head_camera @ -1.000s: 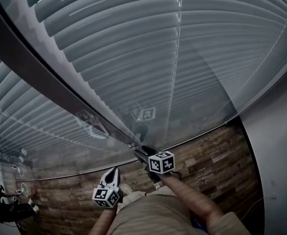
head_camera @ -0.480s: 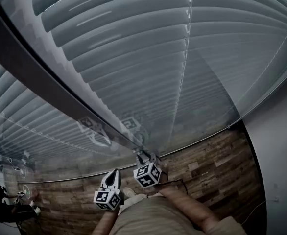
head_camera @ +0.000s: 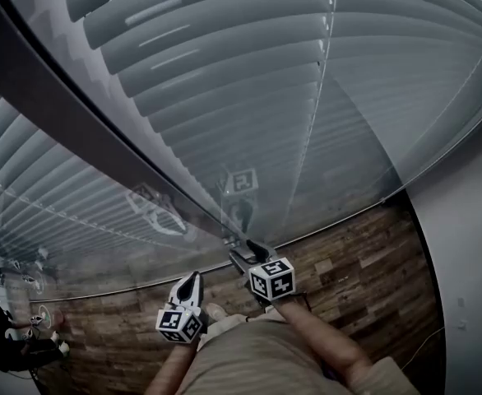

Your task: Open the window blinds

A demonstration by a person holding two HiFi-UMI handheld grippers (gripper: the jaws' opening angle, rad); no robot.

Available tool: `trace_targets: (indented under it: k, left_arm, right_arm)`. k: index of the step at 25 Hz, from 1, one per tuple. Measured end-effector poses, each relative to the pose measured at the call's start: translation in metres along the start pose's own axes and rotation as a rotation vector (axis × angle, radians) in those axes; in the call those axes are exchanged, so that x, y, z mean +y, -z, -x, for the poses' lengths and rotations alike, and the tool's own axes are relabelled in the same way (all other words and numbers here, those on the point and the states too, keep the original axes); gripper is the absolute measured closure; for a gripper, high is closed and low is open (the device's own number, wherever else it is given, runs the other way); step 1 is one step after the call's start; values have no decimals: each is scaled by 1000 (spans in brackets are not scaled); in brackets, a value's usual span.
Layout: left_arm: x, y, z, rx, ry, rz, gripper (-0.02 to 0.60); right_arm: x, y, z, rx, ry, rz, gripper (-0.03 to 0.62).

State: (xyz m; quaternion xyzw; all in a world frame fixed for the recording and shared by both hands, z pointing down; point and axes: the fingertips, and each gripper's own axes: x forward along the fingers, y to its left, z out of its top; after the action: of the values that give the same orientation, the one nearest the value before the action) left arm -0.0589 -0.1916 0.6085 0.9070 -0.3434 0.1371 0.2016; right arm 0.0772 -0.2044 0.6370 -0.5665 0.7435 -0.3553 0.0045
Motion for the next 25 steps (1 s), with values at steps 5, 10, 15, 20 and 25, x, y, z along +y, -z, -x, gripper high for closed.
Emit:
trace_targets:
  k: [5,10,15,20,25]
  left_arm:
    - [2,3,3,9,-5,22,569]
    - [3,4,5,0,-9,26,569]
    - [7,12,7,-1,-17,28,569]
    - [8,24,2,-1,-20,32,569]
    - [3,26,-1,1,-5,28,569]
  right_arm:
    - [-12,-3,-2,-43,-89,-376,392]
    - [-12,-2,-6,-26,-67,-320,473]
    - [-11,12,-13,-14,-100,-399,473]
    - [-5,20,-15,131,228,518,473]
    - [-2,25,-15,211,291,795,514]
